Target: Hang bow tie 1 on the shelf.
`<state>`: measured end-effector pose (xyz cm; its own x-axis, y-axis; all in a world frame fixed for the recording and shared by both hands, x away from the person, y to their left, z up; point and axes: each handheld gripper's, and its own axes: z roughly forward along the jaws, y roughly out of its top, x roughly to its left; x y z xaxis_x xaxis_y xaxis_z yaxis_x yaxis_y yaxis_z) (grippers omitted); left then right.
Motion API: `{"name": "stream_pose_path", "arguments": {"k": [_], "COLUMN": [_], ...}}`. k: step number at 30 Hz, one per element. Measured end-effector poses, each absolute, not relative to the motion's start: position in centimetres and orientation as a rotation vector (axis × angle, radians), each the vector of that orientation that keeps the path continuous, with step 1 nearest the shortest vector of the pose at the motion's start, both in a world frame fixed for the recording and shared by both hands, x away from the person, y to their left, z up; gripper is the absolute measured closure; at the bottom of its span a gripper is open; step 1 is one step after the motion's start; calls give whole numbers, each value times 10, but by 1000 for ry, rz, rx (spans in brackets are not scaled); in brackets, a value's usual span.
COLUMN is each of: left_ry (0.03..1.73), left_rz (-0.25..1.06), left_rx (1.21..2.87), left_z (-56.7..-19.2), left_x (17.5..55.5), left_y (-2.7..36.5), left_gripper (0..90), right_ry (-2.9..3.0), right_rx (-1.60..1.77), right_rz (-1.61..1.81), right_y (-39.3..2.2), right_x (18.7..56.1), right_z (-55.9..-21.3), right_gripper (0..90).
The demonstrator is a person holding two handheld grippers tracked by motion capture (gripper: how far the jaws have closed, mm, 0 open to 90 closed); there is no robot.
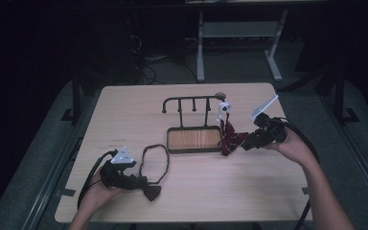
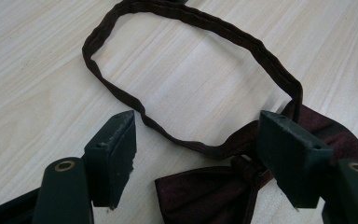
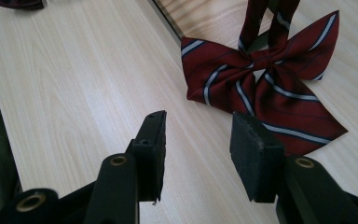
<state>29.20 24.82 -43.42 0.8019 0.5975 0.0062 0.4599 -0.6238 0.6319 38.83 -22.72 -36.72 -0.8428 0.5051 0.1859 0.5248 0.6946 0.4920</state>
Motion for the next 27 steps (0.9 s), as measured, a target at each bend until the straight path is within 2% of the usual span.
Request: {"name": "stream_pose_path", "arguments": {"k": [27], "left_ry": [779], "left_rz": [283], "left_rx": [2393], "left_z": [-431], "left_x": [297], "left_y": [243], "left_gripper": [322], "right_ry": [-2822], "right_rx": [-882], "right_rz": [-916], "right_y": [-242], "right_x": [363], "right_z": [-392], "right_gripper": [528]}}
